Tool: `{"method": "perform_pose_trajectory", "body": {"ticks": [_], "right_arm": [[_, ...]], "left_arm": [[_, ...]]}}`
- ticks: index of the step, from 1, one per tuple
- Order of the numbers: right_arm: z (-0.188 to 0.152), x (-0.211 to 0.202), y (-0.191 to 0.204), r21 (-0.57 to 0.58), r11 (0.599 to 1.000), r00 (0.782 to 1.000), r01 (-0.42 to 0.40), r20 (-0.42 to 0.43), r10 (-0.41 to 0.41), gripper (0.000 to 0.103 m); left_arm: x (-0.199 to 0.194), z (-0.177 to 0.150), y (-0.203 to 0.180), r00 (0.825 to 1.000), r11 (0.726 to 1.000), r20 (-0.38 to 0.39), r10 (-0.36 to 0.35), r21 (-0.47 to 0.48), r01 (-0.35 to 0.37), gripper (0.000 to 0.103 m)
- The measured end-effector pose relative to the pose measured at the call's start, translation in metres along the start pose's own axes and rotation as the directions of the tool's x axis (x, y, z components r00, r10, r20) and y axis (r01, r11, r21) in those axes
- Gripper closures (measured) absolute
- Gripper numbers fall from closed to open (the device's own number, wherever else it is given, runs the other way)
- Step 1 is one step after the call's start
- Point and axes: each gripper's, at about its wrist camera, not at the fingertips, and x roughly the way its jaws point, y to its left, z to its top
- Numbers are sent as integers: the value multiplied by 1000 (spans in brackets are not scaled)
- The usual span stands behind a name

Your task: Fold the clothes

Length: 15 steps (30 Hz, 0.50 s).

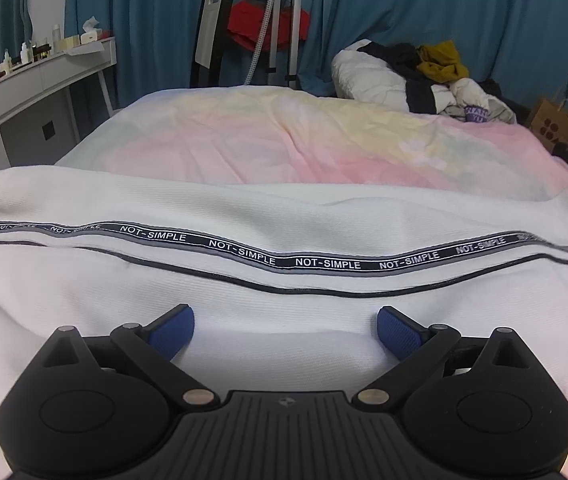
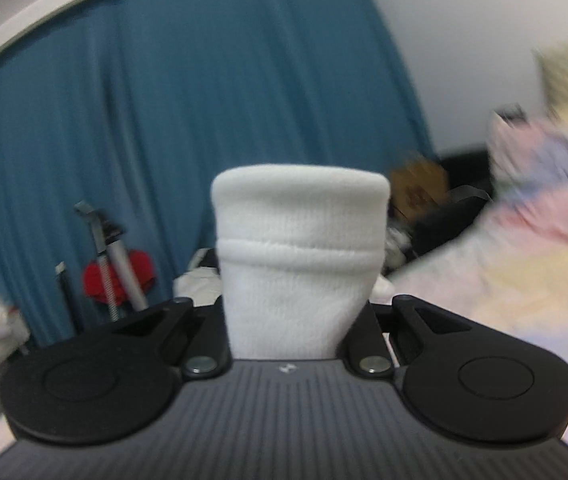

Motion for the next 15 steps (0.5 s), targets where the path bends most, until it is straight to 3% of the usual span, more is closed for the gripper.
{"method": "perform_pose_trajectory", "body": {"ticks": [4, 7, 11, 15], "right_arm": [[-17, -36, 79, -203, 974, 993, -103, 35, 112, 86], [-55, -59, 126, -288, 938, 979, -193, 8, 204, 86], [-131, -78, 176, -436, 833, 940, -340, -152, 305, 86], [-211, -87, 205, -529, 695, 865, -487, -399, 303, 85]], "left_arm": [[-7, 1, 4, 1000, 999, 7, -29, -23, 30, 7], [-15, 1, 8, 999, 999, 13, -35, -35, 36, 8], [-25, -1, 17, 999, 997, 22, -41, -68, 42, 8], [-29, -1, 17, 999, 998, 25, -27, -63, 29, 8]]}}
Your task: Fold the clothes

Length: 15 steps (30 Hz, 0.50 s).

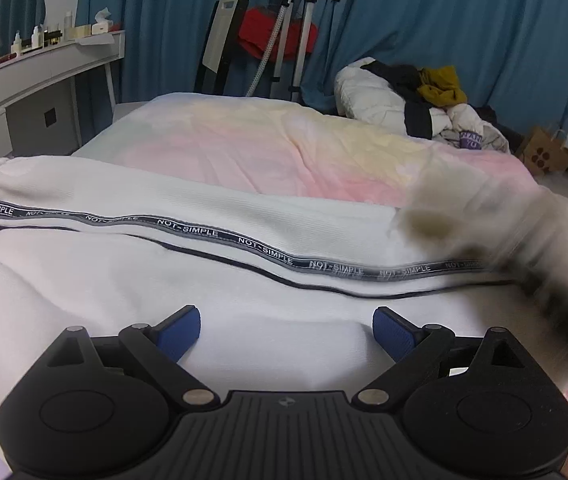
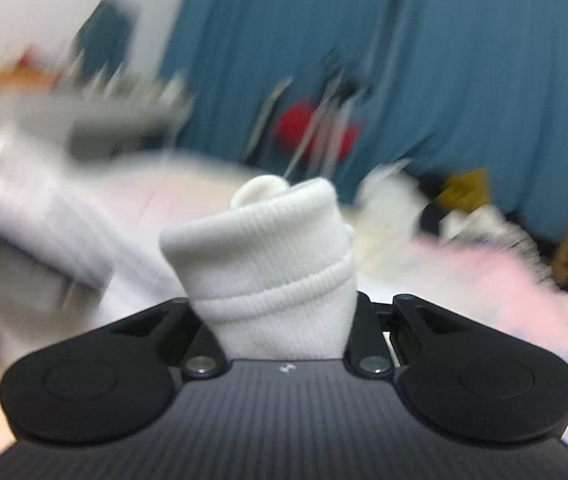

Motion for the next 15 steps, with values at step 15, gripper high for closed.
{"method": "perform_pose_trajectory", "body": {"ticks": [15], "right_arm": [[-16, 2, 9, 102, 993, 998, -58, 10, 57, 82]], "left_arm": [[4, 6, -2, 1000, 999, 12, 29, 18, -29, 8]]}}
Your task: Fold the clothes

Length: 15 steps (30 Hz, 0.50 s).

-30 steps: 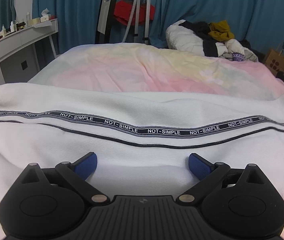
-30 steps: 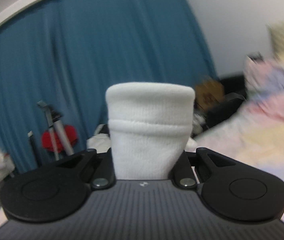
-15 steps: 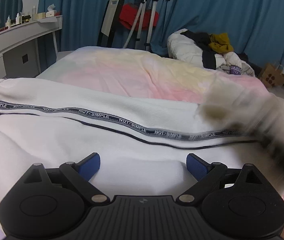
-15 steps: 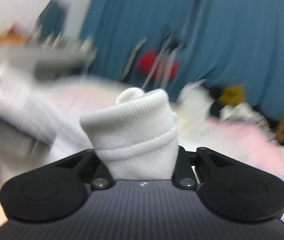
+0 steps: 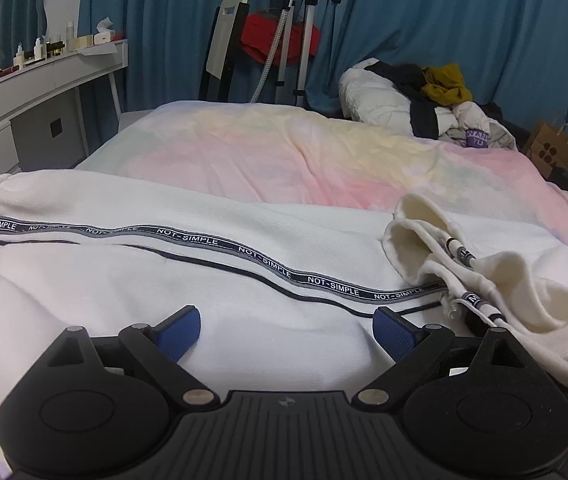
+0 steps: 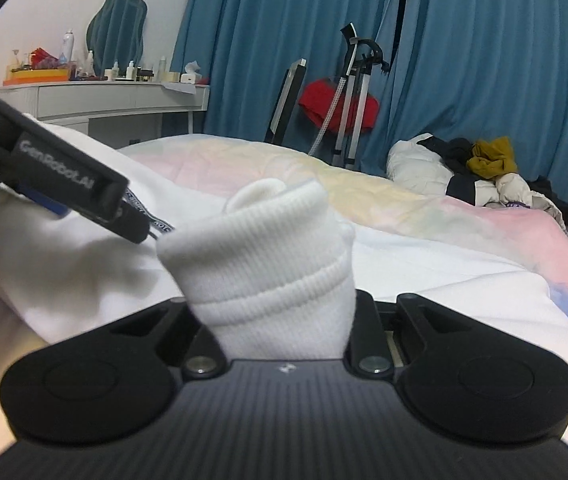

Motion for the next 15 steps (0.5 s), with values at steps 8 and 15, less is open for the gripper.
{"method": "perform_pose_trajectory", "body": {"ticks": [8, 15], "right_arm": [[4, -14, -1, 78, 991, 994, -113, 12, 112, 17], [18, -48, 6, 51, 981, 982, -187, -2, 188, 13]], "left_arm": [[-1, 2, 2, 1000, 1000, 18, -13, -15, 13, 8], [-10, 7, 11, 994, 992, 59, -92, -76, 96, 8]]}}
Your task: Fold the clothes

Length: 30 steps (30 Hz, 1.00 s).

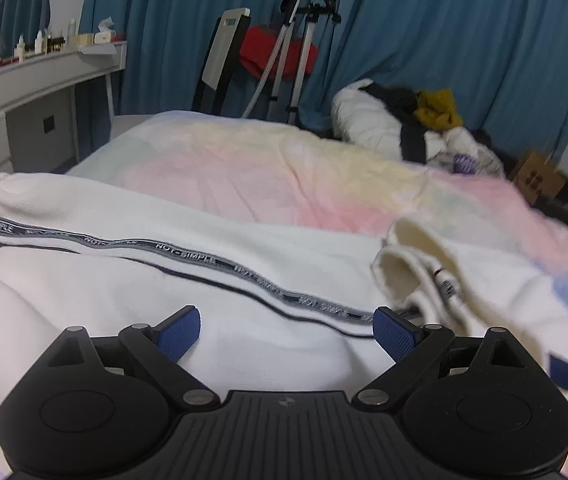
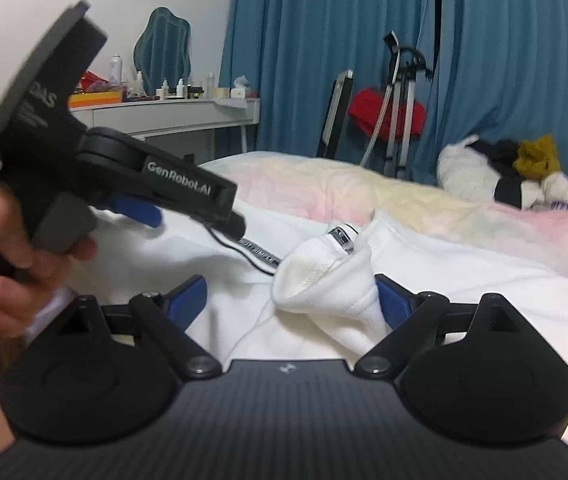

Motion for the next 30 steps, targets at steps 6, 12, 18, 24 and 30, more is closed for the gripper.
{"method": "perform_pose_trajectory", "body": {"ticks": [6, 12, 18, 24, 30], "right_arm": [[13, -33, -34, 160, 986, 998, 57, -42, -50, 13], [1, -31, -74, 269, 945, 981, 185, -108, -162, 29], [-33, -1, -79, 341, 924, 965, 176, -244, -94, 36], [-26, -3, -68, 314, 936, 971, 158, -220, -91, 43], [-18, -6, -66, 308, 937, 981, 166, -146, -126, 42]], "left_arm": [[-3, 0, -3, 976, 973, 4, -216, -80, 215, 8], [18, -3, -13, 927, 919, -33, -374, -144, 366, 12], [58, -2, -22, 868, 862, -107, -484, -229, 453, 24], [82, 2, -44, 840, 849, -143, -523, -167, 501, 41], [82, 11, -41, 855, 855, -85, -511, -153, 496, 82]]}}
